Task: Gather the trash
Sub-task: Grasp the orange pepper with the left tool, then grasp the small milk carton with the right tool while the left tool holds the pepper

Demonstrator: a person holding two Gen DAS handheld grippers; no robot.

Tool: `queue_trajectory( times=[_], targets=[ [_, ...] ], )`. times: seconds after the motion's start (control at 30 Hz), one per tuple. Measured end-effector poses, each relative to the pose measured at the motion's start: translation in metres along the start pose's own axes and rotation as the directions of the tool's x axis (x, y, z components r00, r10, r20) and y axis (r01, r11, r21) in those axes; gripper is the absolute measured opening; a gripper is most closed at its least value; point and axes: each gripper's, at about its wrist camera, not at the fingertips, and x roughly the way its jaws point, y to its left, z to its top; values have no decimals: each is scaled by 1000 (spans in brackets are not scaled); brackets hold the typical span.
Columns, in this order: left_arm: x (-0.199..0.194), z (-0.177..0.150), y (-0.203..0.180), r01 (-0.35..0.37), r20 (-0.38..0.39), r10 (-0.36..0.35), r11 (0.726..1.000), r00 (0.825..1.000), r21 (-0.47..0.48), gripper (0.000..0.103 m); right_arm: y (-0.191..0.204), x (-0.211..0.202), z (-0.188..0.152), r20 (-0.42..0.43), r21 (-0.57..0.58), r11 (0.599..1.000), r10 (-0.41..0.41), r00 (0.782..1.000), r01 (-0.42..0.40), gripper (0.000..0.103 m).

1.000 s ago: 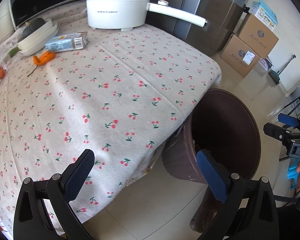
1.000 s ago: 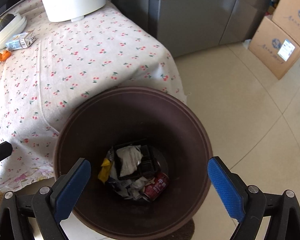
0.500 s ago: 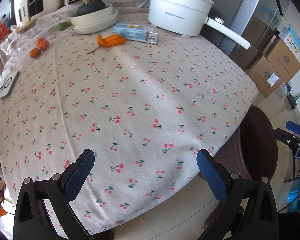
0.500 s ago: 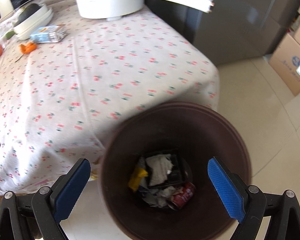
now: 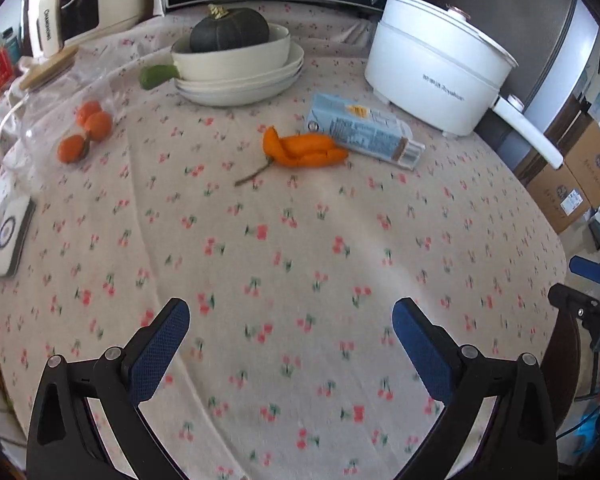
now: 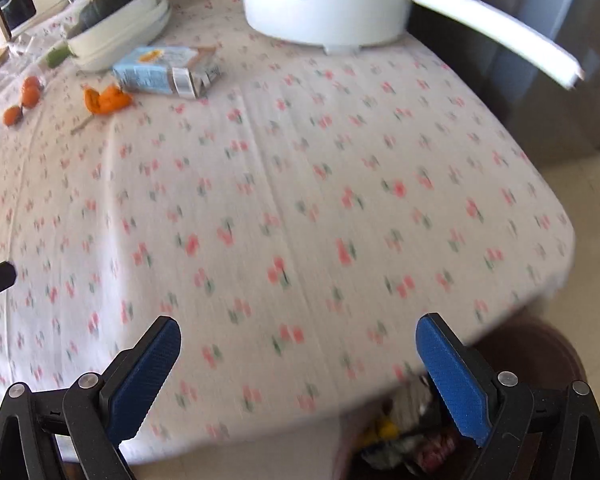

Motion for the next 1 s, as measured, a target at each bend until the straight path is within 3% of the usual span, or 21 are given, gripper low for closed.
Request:
queue_trajectory(
  times=[0.23, 0.43, 0.7, 0.87, 1.0],
  targets=[
    [60, 67, 1, 56, 96, -64, 996, 993, 75, 100, 15, 45, 66, 62, -111, 994, 20, 998, -13, 98],
    [88, 88, 4, 125, 117, -148, 975, 982, 185, 91, 19, 70, 106, 115, -171, 983, 82, 990, -61, 98],
    [92, 96, 6, 185, 118, -220, 950, 968, 250, 47, 29, 97, 128, 159, -243, 954, 215, 963, -173, 98],
    [85, 90, 17, 183, 130, -213, 960, 968, 213, 30, 43, 111, 139, 174, -319, 929, 251, 952, -187, 98],
    [77, 79, 24, 146, 150, -177, 970, 973, 195, 25, 61, 123, 148, 173, -390, 905, 253, 952, -170, 98]
  ],
)
